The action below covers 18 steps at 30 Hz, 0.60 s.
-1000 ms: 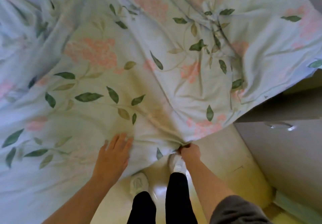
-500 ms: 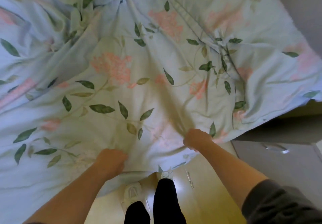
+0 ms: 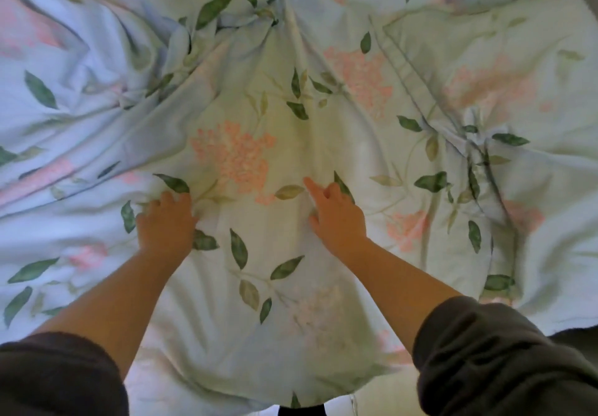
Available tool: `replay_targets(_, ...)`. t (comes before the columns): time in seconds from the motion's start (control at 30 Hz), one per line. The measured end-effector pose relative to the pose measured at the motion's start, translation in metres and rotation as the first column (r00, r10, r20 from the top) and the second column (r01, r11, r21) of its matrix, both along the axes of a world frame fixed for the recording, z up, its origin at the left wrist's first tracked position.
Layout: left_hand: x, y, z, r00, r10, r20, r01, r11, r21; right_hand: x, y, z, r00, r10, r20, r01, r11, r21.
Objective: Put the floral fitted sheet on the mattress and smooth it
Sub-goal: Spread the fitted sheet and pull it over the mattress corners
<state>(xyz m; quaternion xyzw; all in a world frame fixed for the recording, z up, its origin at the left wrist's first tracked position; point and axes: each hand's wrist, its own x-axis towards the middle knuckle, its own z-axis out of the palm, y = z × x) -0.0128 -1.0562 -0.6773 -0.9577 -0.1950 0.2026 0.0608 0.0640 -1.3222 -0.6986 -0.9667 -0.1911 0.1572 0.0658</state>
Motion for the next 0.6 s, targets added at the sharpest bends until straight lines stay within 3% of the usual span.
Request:
replay_targets(0.13, -0.003, 0.022, -0.005, 0.983, -0.182, 0.0, 0.181, 0.978, 0.1, 0.024, 0.031, -0.005, 0.977, 0.163, 0.135, -0.148, 0.982, -0.115)
replay_targets(0.23, -0.009, 0.044, -0.009, 0.993, 0.021, 0.115, -0.021, 1.0, 0.0, 0.026, 0.072, -0.007, 0.946, 0.317, 0.073, -0.313, 0.948, -0.056)
replay_targets(0.27, -0.01, 0.051, -0.011, 0.992, 0.075, 0.106, -0.072, 0.997, -0.03, 0.024, 0.088, -0.008, 0.952, 0.304, 0.047, -0.303, 0.953, -0.033)
replay_targets(0.4, -0.009, 0.076, -0.021, 0.972, -0.115, 0.204, 0.131, 0.989, -0.064, 0.015, 0.143, -0.017, 0.992, 0.11, 0.058, -0.113, 0.992, 0.051)
replay_targets(0.47, -0.009, 0.087, -0.021, 0.954, -0.132, 0.269, 0.17, 0.978, -0.122, 0.012, 0.167, -0.02, 1.0, -0.017, 0.006, 0.016, 0.998, 0.063)
replay_targets(0.6, -0.02, 0.097, -0.022, 0.91, 0.071, 0.409, 0.087, 0.931, -0.355, 0.013, 0.197, -0.016, 0.975, -0.194, -0.111, 0.19, 0.981, -0.044)
